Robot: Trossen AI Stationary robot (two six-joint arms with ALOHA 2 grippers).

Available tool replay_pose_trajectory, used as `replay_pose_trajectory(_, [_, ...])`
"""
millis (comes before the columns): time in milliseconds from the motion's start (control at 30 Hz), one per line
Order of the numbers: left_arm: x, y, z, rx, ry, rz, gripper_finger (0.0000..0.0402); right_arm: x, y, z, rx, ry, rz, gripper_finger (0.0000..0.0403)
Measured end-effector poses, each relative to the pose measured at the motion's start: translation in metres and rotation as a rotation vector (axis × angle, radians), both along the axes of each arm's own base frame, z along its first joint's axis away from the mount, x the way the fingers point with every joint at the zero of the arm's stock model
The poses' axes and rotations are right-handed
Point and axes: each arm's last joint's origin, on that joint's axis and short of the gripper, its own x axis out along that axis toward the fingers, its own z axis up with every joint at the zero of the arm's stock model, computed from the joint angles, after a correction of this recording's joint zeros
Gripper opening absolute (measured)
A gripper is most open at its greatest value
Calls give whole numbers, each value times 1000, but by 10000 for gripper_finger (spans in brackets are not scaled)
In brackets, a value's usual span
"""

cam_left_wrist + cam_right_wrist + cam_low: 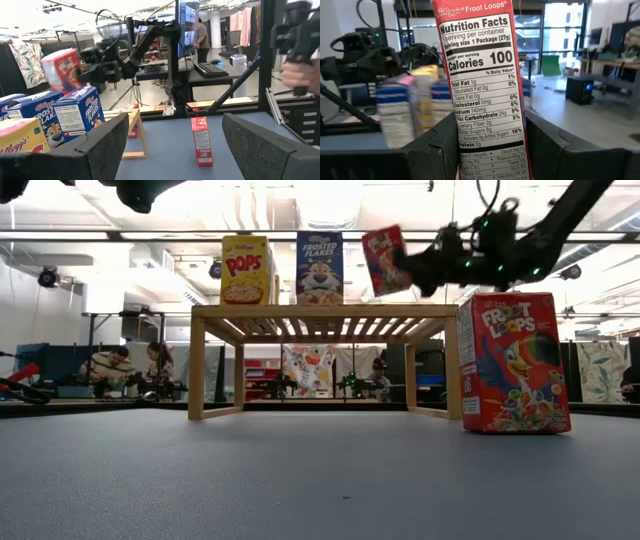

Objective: Stack cereal on shelf
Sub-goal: Put the bottom left red cereal box on the shelf

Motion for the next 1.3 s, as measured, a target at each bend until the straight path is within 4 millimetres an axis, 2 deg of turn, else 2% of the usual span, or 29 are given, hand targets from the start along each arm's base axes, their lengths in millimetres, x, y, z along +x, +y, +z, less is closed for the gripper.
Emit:
replay_pose_trajectory(200, [-1,0,0,-3,0,-6,303,0,-38,-21,56,-57,42,166])
replay_pose_trajectory(367, [-1,0,0,-3,3,-6,303,-5,-54,-45,99,-139,78,166])
replay_pose_trajectory(533, [-1,0,0,-4,3,-6,303,-1,-67,-65,168,-98,103,166])
replay_pose_trajectory(700, [-1,0,0,-10,3,-7,303,1,-70,-66,155,-84,129,166])
replay_pose_trajectory(900, [-1,0,-1,-9,6,-7,303,-1,-70,-57,117,-77,157,166])
replay_pose_trajectory(1300, [-1,0,-1,-26,8,-8,303,0,-75,-67,131,-30,123,166])
